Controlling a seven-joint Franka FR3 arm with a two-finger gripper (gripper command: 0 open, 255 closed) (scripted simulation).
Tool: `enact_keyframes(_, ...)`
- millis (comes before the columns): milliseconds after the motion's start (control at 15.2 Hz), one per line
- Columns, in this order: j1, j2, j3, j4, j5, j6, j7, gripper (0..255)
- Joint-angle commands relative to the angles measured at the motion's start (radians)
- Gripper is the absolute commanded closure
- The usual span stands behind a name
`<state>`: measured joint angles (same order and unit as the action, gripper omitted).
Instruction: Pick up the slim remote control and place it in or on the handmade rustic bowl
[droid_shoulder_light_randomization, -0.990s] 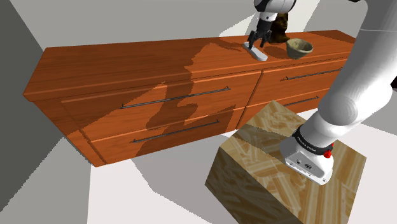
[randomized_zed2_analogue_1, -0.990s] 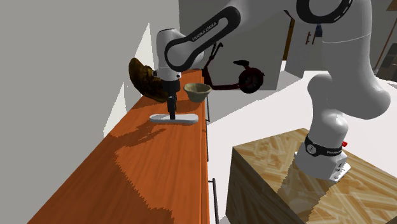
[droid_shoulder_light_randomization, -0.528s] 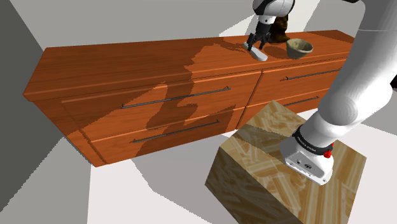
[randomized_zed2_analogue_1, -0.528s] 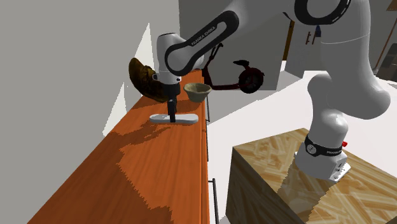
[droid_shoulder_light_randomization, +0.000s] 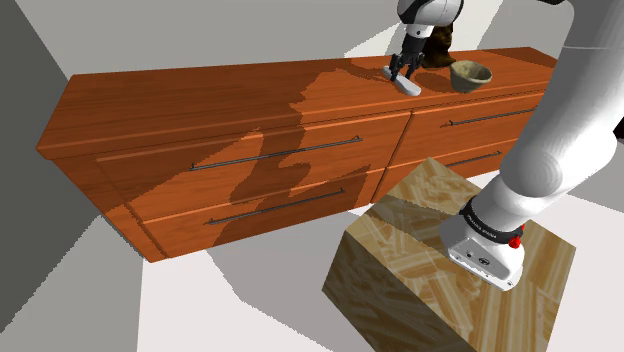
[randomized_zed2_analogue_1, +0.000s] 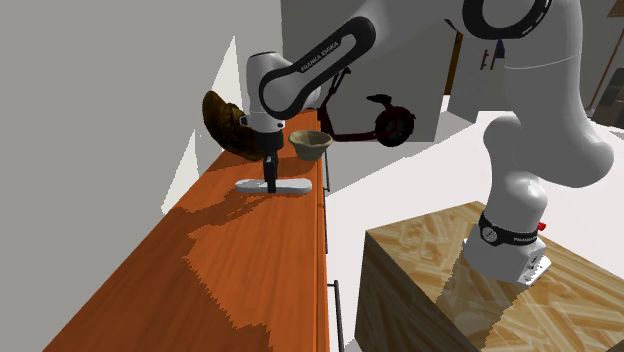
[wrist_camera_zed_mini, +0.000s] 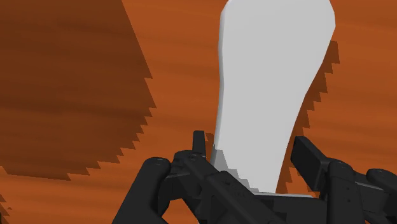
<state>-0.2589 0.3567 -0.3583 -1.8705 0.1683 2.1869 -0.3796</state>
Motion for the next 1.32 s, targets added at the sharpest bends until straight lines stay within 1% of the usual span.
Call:
enact_keyframes(0, 0.0, 0.0, 0.0, 0.0, 0.0, 0.0, 0.0, 255)
enact_keyframes(198, 0.0, 0.0, 0.0, 0.0, 0.0, 0.0, 0.0, 255)
enact_keyframes(1254, 0.011, -0.09, -0.017, 0.1, -0.046, -0.184, 0.032, 255)
